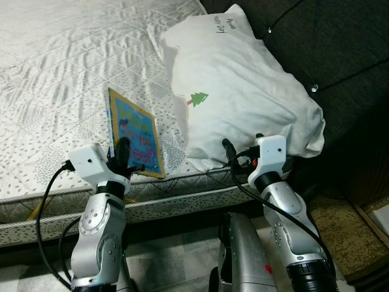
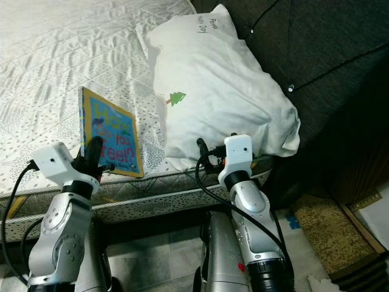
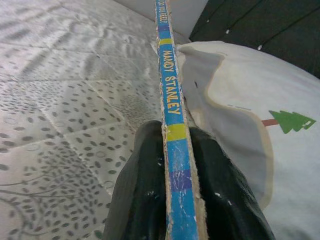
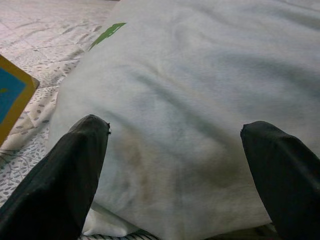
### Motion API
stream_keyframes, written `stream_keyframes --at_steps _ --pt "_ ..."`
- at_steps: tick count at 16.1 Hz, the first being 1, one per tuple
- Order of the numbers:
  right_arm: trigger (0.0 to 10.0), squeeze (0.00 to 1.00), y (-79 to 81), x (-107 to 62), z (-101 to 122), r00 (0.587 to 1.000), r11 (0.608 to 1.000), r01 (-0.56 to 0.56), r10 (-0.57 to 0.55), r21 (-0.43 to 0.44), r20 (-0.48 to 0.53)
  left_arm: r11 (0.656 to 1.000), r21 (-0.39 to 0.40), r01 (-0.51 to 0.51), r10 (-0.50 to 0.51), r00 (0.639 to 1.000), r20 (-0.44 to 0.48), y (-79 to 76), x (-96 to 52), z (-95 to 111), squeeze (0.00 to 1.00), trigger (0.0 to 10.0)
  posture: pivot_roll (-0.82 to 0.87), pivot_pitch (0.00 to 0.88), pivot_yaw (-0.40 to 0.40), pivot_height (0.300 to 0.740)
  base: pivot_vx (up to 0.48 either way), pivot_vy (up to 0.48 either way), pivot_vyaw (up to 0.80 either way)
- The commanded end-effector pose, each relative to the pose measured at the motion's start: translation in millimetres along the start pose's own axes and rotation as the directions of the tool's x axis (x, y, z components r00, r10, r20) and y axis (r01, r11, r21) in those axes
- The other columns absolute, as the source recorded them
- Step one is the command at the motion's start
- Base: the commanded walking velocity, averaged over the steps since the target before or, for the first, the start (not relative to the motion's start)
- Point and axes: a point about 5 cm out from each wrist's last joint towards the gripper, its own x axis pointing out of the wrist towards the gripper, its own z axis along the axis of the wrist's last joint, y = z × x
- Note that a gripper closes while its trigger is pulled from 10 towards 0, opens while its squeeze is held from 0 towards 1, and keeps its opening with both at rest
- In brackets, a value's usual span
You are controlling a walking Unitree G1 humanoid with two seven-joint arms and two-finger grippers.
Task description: Clean up the room
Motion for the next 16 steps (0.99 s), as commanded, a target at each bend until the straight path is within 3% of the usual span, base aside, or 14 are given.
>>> stream_keyframes --at_steps 1,4,6,9,12,16 --pt "10.0 0.0 -2.1 -1.4 -2.7 1.0 1.0 0.008 -0.008 -0.007 -0.007 0.998 -0.06 0.025 -0.026 0.999 -0.025 -3.1 5.9 -6.2 0.0 10.0 -0.04 0.176 -0.083 0.487 0.0 0.0 0.0" --pt "10.0 0.0 -0.7 -3.2 -3.2 1.0 1.0 0.001 -0.001 -0.015 -0.009 0.971 -0.234 0.037 -0.063 0.992 -0.107 -6.0 35.6 -22.5 0.0 10.0 -0.05 0.172 -0.091 0.487 0.0 0.0 0.0" --pt "10.0 0.0 -5.1 -5.7 0.0 1.0 0.999 0.006 -0.006 -0.033 -0.002 0.964 -0.253 0.082 -0.114 0.986 -0.118 -18.5 42.4 -23.3 0.0 10.0 -0.08 0.174 -0.09 0.487 0.0 0.0 0.0" --pt "10.0 0.0 -19.4 -21.4 -3.1 0.999 0.998 0.033 -0.035 -0.055 -0.035 0.948 -0.308 0.082 -0.137 0.977 -0.161 -26.2 48.2 -30.5 0.0 10.0 -0.09 0.182 -0.101 0.487 0.0 0.0 0.0" --pt "10.0 0.0 -31.4 -48.7 -11.6 0.995 0.995 0.036 -0.045 -0.095 -0.092 0.937 -0.348 0.024 -0.095 0.978 -0.187 -25.5 43.4 -38.4 0.0 10.0 -0.11 0.196 -0.104 0.487 0.0 0.0 0.0" --pt "10.0 0.0 -39.5 -48.7 -8.9 0.993 0.992 0.054 -0.066 -0.116 -0.096 0.943 -0.333 -0.006 -0.069 0.975 -0.213 -21.0 42.5 -43.0 0.0 10.0 -0.12 0.199 -0.106 0.487 0.0 0.0 0.0"
